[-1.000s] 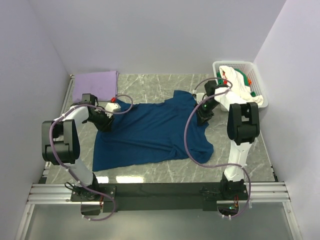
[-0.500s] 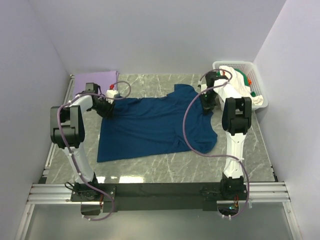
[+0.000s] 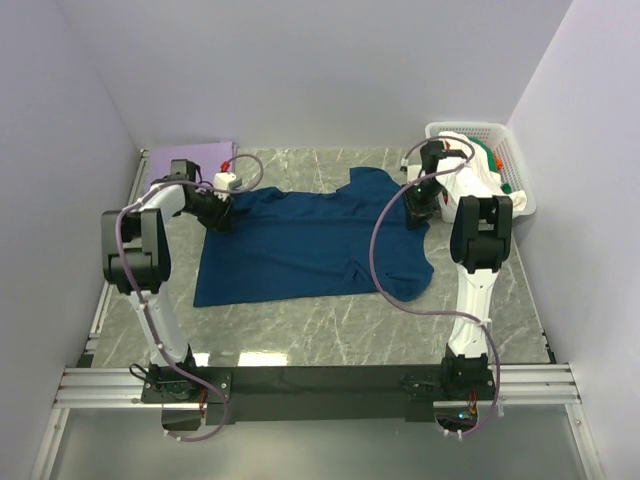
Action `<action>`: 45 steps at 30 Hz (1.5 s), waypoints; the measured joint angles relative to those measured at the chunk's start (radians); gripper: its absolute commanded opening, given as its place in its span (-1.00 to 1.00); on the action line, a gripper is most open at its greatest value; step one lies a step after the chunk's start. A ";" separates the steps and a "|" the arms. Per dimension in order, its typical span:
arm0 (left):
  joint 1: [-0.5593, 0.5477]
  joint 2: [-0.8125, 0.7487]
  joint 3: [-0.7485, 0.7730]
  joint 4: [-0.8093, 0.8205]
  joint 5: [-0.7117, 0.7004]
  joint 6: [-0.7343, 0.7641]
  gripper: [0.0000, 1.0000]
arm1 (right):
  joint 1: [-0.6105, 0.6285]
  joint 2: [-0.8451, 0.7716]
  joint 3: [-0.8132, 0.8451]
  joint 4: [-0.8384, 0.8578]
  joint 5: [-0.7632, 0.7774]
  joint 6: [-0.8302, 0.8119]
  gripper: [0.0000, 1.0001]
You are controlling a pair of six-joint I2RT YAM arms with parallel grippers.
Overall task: Fold and stack the t-shirts
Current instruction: Flatten the tshirt out
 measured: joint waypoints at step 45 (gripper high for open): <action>-0.073 -0.291 -0.362 0.104 0.118 -0.047 0.02 | 0.240 -0.185 -0.314 0.024 -0.305 0.033 -1.00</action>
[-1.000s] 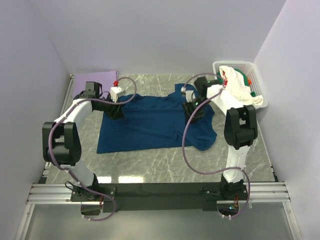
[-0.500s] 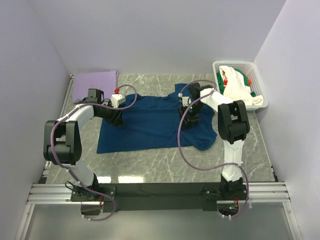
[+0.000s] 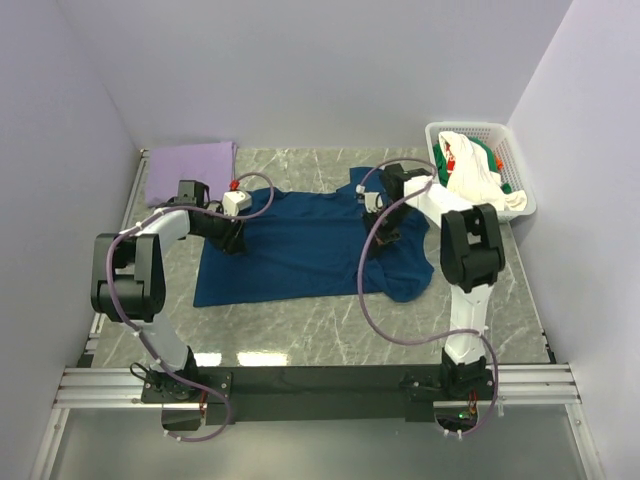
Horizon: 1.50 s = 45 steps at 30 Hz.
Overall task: Fold and stack the t-shirts
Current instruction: Flatten the tshirt out
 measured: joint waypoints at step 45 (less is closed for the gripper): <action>-0.214 -0.248 -0.061 -0.074 0.121 0.169 0.17 | -0.080 -0.609 -0.328 -0.227 -0.027 -0.661 -0.18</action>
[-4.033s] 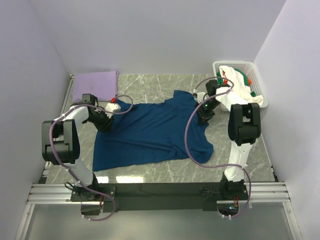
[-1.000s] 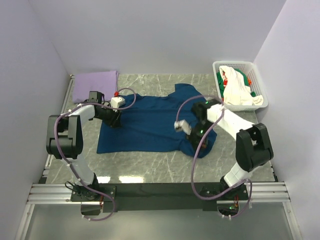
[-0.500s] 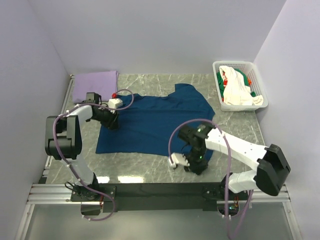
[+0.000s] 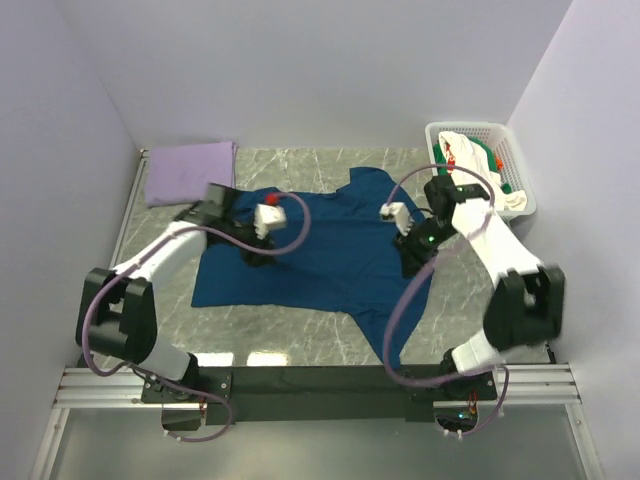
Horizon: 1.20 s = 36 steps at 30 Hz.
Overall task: Fold and stack the t-shirts
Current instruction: Flatten the tshirt out
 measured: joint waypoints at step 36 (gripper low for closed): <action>-0.829 0.512 0.296 0.343 -0.199 -0.132 -0.29 | -0.287 0.457 0.001 0.196 0.145 0.389 -0.42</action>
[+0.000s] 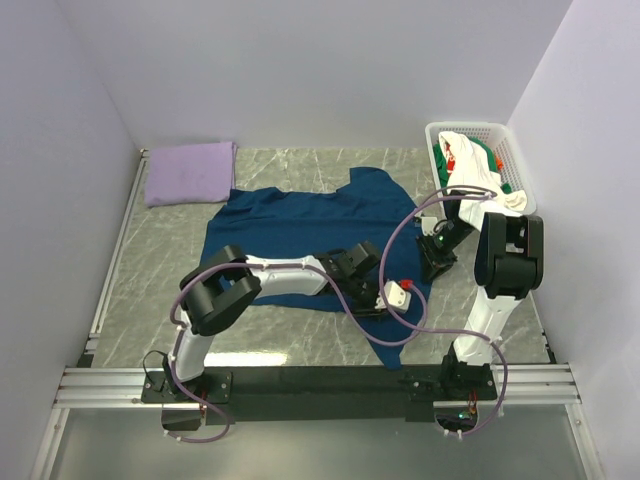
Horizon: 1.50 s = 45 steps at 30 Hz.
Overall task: Fold and stack the t-shirts
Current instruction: Flatten the tshirt out
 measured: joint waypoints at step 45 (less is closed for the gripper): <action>0.189 -0.629 -0.420 -0.268 0.154 -0.076 -0.28 | -0.008 -0.024 0.022 -0.055 0.088 -0.095 -0.39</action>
